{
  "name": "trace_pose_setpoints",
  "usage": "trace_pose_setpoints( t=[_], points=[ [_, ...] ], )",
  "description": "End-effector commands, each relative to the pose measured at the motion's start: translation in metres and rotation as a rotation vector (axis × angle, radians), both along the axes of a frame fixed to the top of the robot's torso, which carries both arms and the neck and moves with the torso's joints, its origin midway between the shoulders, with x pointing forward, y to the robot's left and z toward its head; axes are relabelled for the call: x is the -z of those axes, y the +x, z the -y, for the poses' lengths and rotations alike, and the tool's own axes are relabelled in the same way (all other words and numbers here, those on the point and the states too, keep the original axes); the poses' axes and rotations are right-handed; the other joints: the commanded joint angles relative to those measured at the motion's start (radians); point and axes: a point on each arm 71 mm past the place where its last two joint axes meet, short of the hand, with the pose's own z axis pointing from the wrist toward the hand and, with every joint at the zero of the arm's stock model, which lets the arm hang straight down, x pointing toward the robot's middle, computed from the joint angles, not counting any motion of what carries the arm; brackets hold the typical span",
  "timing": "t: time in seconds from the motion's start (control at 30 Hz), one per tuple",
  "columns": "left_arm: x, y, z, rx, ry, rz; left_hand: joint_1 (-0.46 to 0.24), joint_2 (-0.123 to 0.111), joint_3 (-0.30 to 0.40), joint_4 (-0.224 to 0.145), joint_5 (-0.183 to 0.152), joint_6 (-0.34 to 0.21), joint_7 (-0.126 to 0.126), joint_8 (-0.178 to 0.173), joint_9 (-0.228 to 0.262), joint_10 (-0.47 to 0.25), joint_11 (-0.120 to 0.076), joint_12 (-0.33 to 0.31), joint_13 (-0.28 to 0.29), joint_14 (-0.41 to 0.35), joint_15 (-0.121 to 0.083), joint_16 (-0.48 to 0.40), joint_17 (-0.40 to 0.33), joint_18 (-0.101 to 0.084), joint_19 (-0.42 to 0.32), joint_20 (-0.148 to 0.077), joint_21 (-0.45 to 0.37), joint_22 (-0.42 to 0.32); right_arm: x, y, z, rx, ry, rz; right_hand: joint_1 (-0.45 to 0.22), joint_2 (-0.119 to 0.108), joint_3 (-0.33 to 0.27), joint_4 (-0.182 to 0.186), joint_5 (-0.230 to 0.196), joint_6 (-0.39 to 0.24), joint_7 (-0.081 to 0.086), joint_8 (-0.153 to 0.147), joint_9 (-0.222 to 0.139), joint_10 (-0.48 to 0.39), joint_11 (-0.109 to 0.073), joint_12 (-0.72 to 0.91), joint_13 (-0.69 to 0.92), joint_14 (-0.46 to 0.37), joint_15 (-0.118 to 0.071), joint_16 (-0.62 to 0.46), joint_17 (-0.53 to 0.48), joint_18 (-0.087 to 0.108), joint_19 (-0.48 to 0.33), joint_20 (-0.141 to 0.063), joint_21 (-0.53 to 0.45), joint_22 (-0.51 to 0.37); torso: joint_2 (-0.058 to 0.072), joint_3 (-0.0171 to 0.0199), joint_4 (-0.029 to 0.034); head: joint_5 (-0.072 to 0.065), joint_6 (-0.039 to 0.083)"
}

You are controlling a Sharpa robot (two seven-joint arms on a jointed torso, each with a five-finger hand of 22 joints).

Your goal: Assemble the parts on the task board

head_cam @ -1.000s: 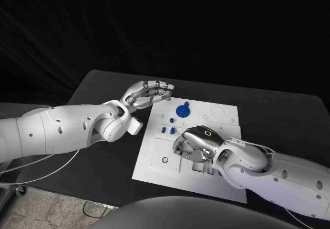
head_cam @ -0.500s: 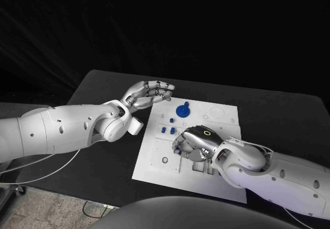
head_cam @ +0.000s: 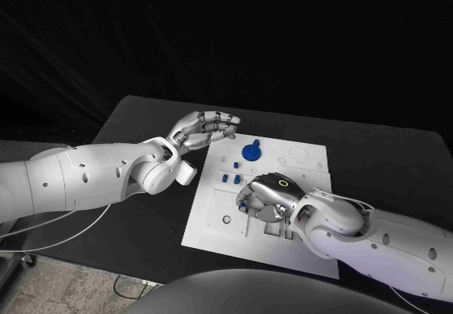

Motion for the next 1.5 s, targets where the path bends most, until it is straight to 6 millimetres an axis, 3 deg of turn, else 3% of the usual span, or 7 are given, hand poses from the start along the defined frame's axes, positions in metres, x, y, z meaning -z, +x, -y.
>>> trace_pose_setpoints(
  t=[0.03,0.17,0.4,0.73,1.1,1.37,1.5],
  points=[
    [0.0,-0.001,0.003,0.023,-0.012,-0.008,0.009,0.0,0.004,-0.003,0.006,0.001,0.002,0.004,-0.002,0.001,0.005,0.004,-0.001,0.007,0.002,0.005,-0.002,0.003,0.009,0.0,0.006,-0.001,0.002,-0.002,-0.001,-0.012,-0.032,-0.003,-0.002,-0.009,-0.005,0.004,-0.014,-0.017,0.003,-0.012,-0.007,0.007,-0.014,-0.006,-0.002,0.008,0.007,-0.009,-0.005,-0.015,-0.004,0.011,-0.014,0.128,0.0,-0.0003,-0.0006,0.0,0.0],
    [0.001,-0.001,0.003,0.025,-0.011,-0.012,0.009,0.0,0.004,-0.003,0.006,0.001,0.002,0.004,-0.002,0.001,0.005,0.004,-0.001,0.007,0.002,0.005,-0.002,0.003,0.009,0.0,0.006,-0.001,0.003,-0.003,-0.001,-0.008,-0.055,-0.017,-0.022,-0.033,-0.014,0.021,-0.045,-0.109,0.02,-0.069,-0.036,-0.061,0.008,-0.031,-0.01,-0.015,0.027,-0.038,-0.036,-0.008,-0.031,0.024,-0.075,0.114,0.001,0.0009,-0.0009,0.0,0.0],
    [0.003,0.0,0.002,0.023,-0.008,-0.016,0.01,0.0,0.005,-0.004,0.006,0.001,0.003,0.004,-0.003,0.001,0.006,0.004,-0.002,0.008,0.003,0.005,-0.002,0.003,0.009,0.0,0.006,-0.001,0.004,-0.003,0.002,0.011,-0.067,-0.022,-0.034,-0.052,-0.076,0.049,-0.101,-0.269,-0.01,-0.074,-0.084,-0.255,0.039,-0.036,0.002,-0.07,0.033,-0.083,-0.09,0.015,-0.095,0.039,-0.204,0.086,0.0,0.0006,-0.0003,-0.001,0.0],
    [0.003,0.0,0.0,0.021,-0.005,-0.021,0.01,0.0,0.005,-0.004,0.006,0.0,0.004,0.003,-0.003,0.0,0.006,0.004,-0.003,0.008,0.004,0.005,-0.002,0.003,0.009,0.0,0.006,-0.002,-0.011,-0.001,0.013,0.059,-0.003,0.023,-0.008,-0.048,-0.14,0.087,-0.11,-0.275,-0.016,-0.066,-0.098,-0.33,0.043,0.051,0.044,-0.098,0.037,-0.1,-0.132,0.02,-0.11,0.045,-0.231,0.083,-0.002,-0.0001,-0.0012,-0.003,0.0],
    [0.004,-0.001,0.002,0.023,-0.006,-0.023,0.01,0.001,0.005,-0.004,0.006,-0.001,0.005,0.003,-0.004,0.0,0.007,0.004,-0.004,0.007,0.005,0.005,-0.002,0.003,0.009,0.0,0.006,-0.002,-0.072,0.022,0.056,0.138,0.019,0.098,-0.008,-0.03,-0.152,0.121,-0.076,-0.175,0.034,-0.021,-0.089,-0.284,0.027,0.149,0.072,-0.051,0.042,-0.031,-0.082,0.001,-0.052,0.047,-0.107,0.11,-0.002,-0.0007,-0.001,-0.018,0.0],
    [0.004,-0.001,0.003,0.027,-0.006,-0.027,0.01,0.001,0.005,-0.003,0.006,-0.001,0.005,0.003,-0.004,-0.001,0.008,0.003,-0.004,0.007,0.005,0.005,-0.002,0.003,0.01,0.0,0.006,-0.002,-0.086,0.04,0.099,0.249,-0.108,0.086,-0.036,-0.048,-0.174,0.152,-0.086,-0.218,0.046,-0.057,-0.111,-0.332,0.037,0.13,0.049,-0.04,0.046,-0.017,-0.081,-0.003,-0.038,0.051,-0.083,0.113,0.0,0.001,-0.0004,-0.012,0.0],
    [0.004,-0.001,0.004,0.029,-0.007,-0.028,0.01,0.003,0.006,-0.003,0.007,-0.001,0.005,0.003,-0.005,-0.001,0.008,0.003,-0.005,0.007,0.006,0.005,-0.003,0.003,0.01,0.0,0.006,-0.002,-0.082,0.045,0.114,0.284,-0.155,0.075,-0.023,-0.063,-0.185,0.182,-0.097,-0.286,0.017,-0.074,-0.144,-0.37,0.048,0.099,0.016,-0.052,0.052,-0.028,-0.102,0.001,-0.049,0.057,-0.102,0.109,0.001,0.0021,-0.0028,-0.015,0.0]
  ],
)
